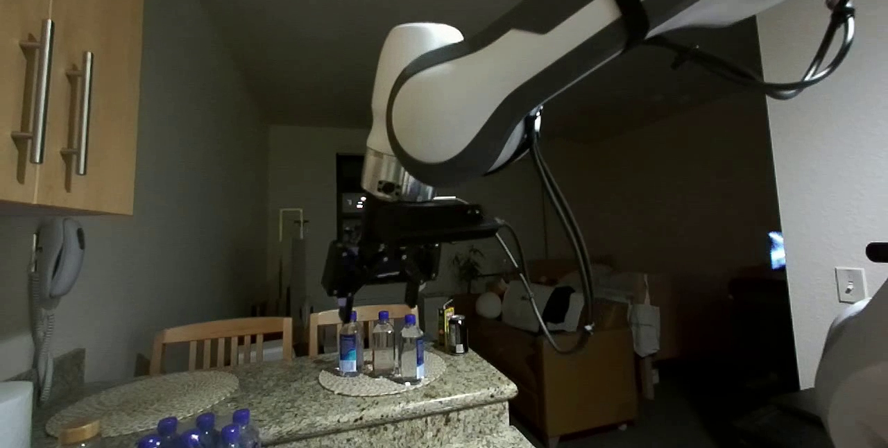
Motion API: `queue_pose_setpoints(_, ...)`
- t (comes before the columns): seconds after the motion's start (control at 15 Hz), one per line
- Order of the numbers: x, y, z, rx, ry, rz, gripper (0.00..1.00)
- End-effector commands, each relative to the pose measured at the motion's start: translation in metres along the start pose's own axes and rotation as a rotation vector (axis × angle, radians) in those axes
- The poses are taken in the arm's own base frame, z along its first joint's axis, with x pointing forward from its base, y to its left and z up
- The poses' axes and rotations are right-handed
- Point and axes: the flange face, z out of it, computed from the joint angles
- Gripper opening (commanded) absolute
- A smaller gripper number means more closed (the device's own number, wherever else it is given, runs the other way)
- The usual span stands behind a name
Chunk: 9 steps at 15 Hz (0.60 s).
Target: Move the grey towel to the right.
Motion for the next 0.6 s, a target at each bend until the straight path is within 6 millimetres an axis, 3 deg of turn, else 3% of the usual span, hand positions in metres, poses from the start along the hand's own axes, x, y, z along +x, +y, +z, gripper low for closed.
queue_pose_setpoints(0.0,0.018,-0.039,0.034,-0.001,-0.009,0.014,1.0)
queue_pose_setpoints(0.33,0.055,-0.06,0.068,-0.067,-0.056,0.011,1.0)
queue_pose_setpoints(0.4,0.035,-0.052,0.058,-0.048,-0.039,-0.005,1.0)
queue_pose_setpoints(0.53,0.043,-0.052,0.067,-0.037,-0.059,0.001,1.0)
